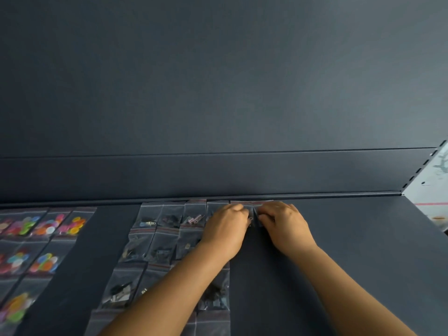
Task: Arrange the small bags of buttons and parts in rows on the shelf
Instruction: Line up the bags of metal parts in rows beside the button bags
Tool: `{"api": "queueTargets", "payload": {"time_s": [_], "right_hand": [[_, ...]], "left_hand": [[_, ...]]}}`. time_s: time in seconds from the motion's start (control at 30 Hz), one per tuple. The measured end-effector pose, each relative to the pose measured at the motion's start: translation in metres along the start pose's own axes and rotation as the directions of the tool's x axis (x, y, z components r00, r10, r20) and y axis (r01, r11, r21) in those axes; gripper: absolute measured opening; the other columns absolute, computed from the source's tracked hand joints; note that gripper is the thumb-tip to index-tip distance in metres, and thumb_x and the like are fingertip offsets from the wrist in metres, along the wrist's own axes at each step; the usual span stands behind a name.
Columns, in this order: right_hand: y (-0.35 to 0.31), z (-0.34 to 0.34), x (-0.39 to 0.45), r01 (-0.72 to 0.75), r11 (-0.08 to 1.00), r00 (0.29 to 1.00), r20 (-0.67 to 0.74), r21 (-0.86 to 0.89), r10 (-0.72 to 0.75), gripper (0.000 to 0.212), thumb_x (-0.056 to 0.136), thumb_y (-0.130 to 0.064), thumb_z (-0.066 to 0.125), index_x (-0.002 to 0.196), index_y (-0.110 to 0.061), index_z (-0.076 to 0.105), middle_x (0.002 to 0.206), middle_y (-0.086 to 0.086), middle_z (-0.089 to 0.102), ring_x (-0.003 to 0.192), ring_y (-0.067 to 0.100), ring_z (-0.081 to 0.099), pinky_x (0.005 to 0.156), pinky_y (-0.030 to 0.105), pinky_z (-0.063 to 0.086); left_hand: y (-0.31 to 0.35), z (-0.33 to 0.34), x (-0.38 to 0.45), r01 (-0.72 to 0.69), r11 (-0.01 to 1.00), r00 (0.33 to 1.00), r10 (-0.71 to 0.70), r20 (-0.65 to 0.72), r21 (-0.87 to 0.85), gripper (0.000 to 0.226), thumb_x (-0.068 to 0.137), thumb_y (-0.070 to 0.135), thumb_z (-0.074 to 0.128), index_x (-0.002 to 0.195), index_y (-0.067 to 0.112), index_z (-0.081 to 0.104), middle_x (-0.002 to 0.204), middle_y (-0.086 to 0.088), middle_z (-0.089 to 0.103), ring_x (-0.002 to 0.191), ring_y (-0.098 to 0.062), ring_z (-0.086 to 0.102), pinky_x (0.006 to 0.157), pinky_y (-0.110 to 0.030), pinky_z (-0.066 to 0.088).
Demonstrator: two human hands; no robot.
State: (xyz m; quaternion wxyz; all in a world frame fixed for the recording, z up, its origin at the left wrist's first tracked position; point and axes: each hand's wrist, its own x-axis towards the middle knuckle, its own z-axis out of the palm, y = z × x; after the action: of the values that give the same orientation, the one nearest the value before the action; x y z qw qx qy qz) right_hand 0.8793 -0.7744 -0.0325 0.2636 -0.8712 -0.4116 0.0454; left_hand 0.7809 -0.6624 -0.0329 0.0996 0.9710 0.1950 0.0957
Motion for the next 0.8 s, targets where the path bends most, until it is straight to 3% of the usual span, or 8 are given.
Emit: {"api": "queueTargets", "payload": {"time_s": [0.23,0.5,0.57,0.8], "right_hand": [[-0.007,-0.002,0.006,-0.066,0.998,0.998,-0.005,-0.007,0.066,0.019,0.094,-0.025,0.050,0.099,-0.016,0.066,0.112,-0.006,0.060,0.110,0.018,0.042,0.077,0.029,0.041],[-0.008,-0.004,0.006,-0.042,0.999,0.999,0.003,-0.023,0.042,0.022,0.095,-0.028,0.049,0.105,-0.018,0.066,0.120,-0.005,0.058,0.117,0.019,0.041,0.078,0.022,0.032],[-0.010,-0.006,0.003,-0.033,0.999,0.999,-0.002,-0.039,0.032,0.023,0.095,-0.029,0.049,0.107,-0.017,0.064,0.121,-0.003,0.058,0.117,0.020,0.042,0.078,0.024,0.034],[-0.040,-0.014,-0.015,0.094,0.994,0.995,0.022,-0.054,-0.093,0.044,0.094,-0.037,0.050,0.134,-0.020,0.049,0.137,-0.002,0.049,0.127,0.022,0.039,0.100,0.030,0.037]], "left_hand": [[0.000,0.004,0.004,0.046,0.998,0.999,-0.045,-0.015,0.045,0.016,0.095,0.015,0.050,0.102,0.011,0.063,0.106,-0.002,0.060,0.104,-0.022,0.055,0.078,-0.034,0.046],[0.004,-0.007,0.001,0.061,0.998,0.996,-0.062,0.056,0.020,0.030,0.097,0.023,0.047,0.120,0.008,0.059,0.123,-0.004,0.057,0.118,-0.023,0.049,0.093,-0.034,0.043],[0.006,-0.015,-0.003,0.071,0.997,0.997,-0.071,0.039,0.020,0.035,0.098,0.026,0.046,0.127,0.008,0.055,0.129,-0.005,0.056,0.122,-0.023,0.047,0.099,-0.033,0.041],[0.000,-0.051,-0.046,0.185,0.983,0.981,-0.184,-0.057,0.017,0.056,0.097,0.037,0.045,0.147,0.020,0.028,0.147,0.000,0.040,0.136,-0.019,0.033,0.110,-0.032,0.029]]}}
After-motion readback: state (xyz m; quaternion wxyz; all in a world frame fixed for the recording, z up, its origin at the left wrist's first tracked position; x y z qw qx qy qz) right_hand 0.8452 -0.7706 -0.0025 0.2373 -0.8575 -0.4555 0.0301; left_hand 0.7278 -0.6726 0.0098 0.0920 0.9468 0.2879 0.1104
